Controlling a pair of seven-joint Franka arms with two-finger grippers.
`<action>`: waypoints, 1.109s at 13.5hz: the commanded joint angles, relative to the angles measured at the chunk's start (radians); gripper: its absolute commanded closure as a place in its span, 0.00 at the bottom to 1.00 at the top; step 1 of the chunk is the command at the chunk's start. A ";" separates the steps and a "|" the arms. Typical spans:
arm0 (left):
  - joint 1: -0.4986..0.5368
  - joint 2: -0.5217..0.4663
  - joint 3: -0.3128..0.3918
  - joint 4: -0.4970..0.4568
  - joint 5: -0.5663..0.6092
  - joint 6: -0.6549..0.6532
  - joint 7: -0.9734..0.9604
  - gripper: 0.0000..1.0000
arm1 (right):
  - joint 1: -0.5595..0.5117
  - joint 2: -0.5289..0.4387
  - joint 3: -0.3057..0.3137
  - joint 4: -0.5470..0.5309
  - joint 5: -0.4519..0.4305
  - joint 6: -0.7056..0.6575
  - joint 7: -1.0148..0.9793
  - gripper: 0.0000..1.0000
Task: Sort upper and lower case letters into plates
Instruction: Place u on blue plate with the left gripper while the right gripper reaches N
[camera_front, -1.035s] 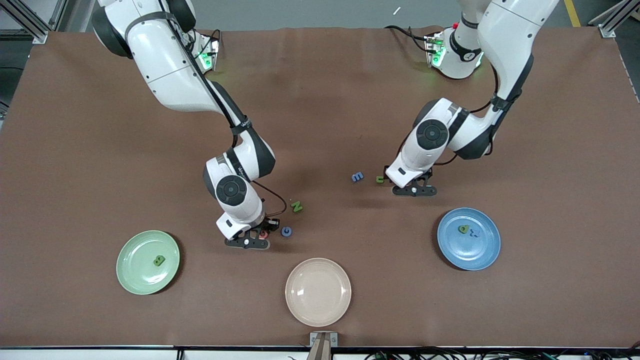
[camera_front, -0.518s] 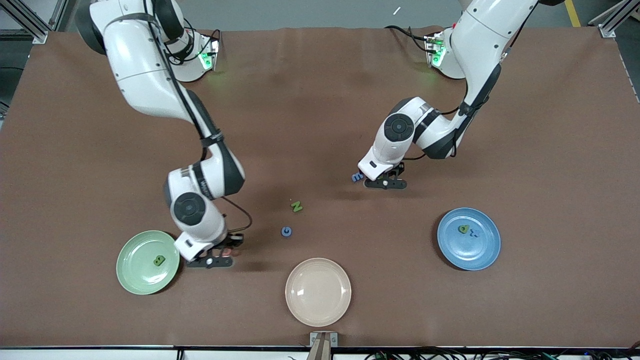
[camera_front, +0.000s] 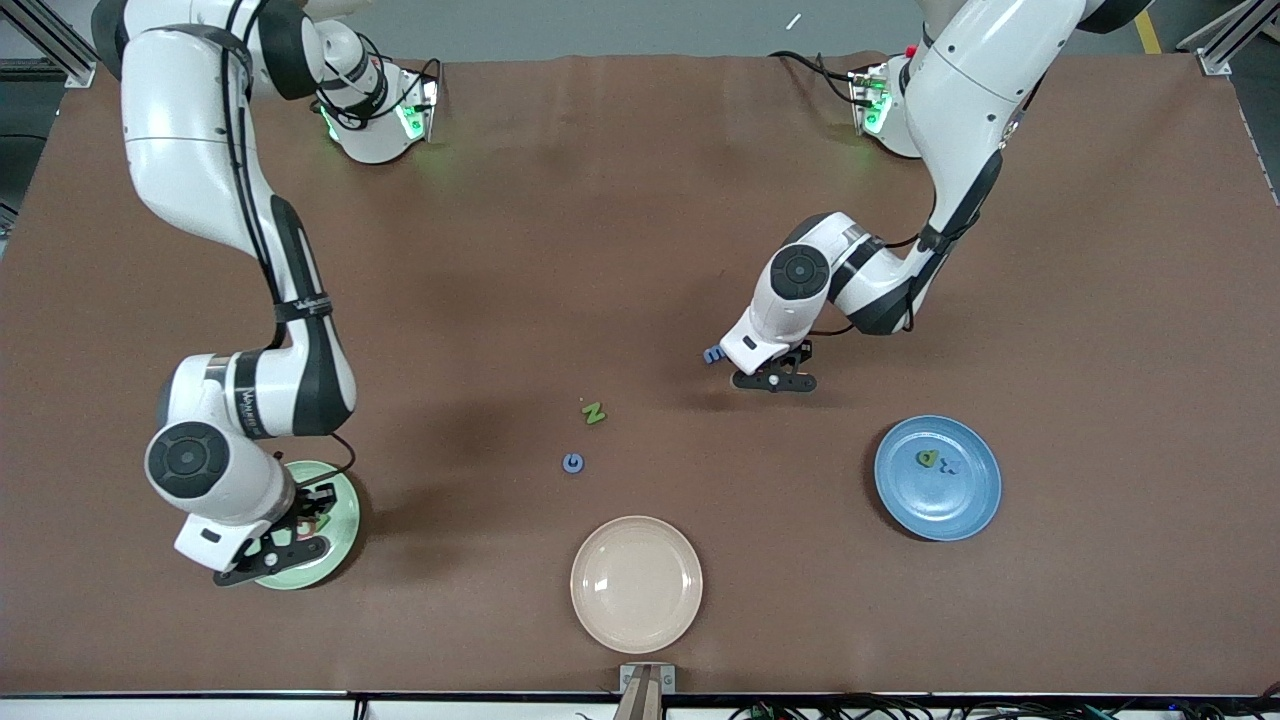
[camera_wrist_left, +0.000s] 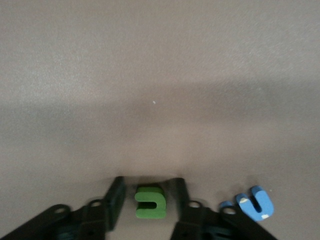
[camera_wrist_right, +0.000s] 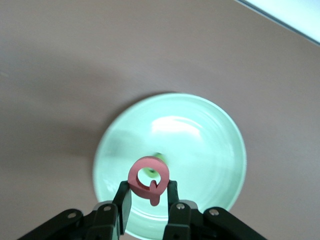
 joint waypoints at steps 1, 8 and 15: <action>0.008 0.015 0.004 0.012 0.027 0.006 -0.014 0.98 | -0.022 0.014 0.012 -0.034 0.012 0.014 -0.016 0.51; 0.046 0.031 0.056 0.266 0.027 -0.175 0.030 1.00 | 0.086 0.008 0.018 -0.025 0.095 0.018 0.163 0.13; 0.354 0.092 0.066 0.363 0.021 -0.220 0.480 0.87 | 0.413 0.008 0.026 -0.045 0.181 0.014 0.624 0.10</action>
